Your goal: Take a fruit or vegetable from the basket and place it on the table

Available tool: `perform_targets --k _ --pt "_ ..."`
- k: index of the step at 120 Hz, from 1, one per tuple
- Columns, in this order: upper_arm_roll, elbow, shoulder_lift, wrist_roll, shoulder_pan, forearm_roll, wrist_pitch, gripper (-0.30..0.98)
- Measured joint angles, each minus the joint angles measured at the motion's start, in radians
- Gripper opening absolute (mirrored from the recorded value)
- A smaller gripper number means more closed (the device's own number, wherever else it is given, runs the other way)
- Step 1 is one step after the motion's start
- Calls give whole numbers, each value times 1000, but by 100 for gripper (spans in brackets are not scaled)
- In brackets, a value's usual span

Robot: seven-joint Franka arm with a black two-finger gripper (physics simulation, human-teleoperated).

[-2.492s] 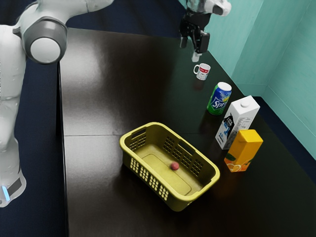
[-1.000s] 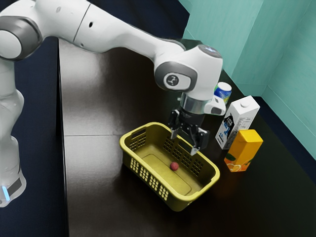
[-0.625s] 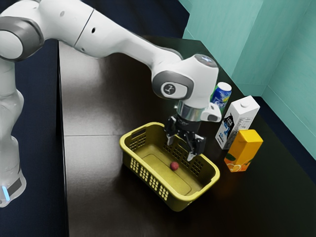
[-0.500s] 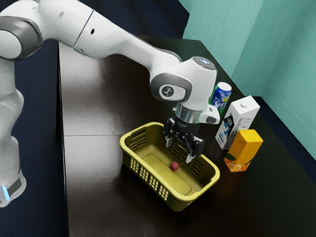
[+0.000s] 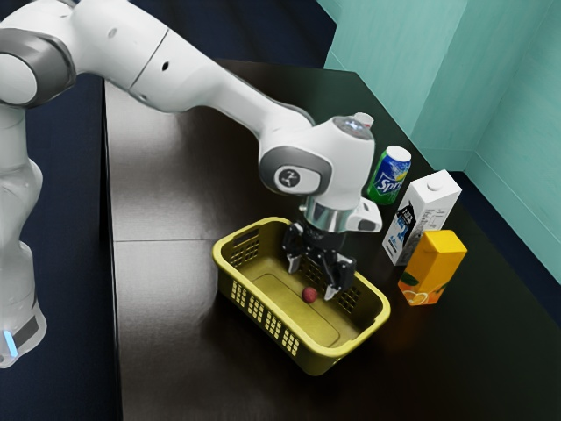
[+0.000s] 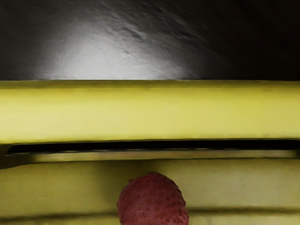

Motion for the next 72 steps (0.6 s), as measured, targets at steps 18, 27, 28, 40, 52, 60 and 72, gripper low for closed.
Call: perform_targets --k 18,27,28,40,52,60,72 --pt "0 -17 2 -7 3 -3 20 69" --pt "-1 -19 7 -10 5 -4 26 69" --pt "-1 -19 8 -11 5 -4 27 69" --pt "-2 -19 12 -15 4 -4 32 69" --pt "-3 -21 15 -21 2 -5 36 69" --pt "-3 -27 17 -24 1 -5 40 69" --pt "-3 -32 18 -28 0 -5 45 69"
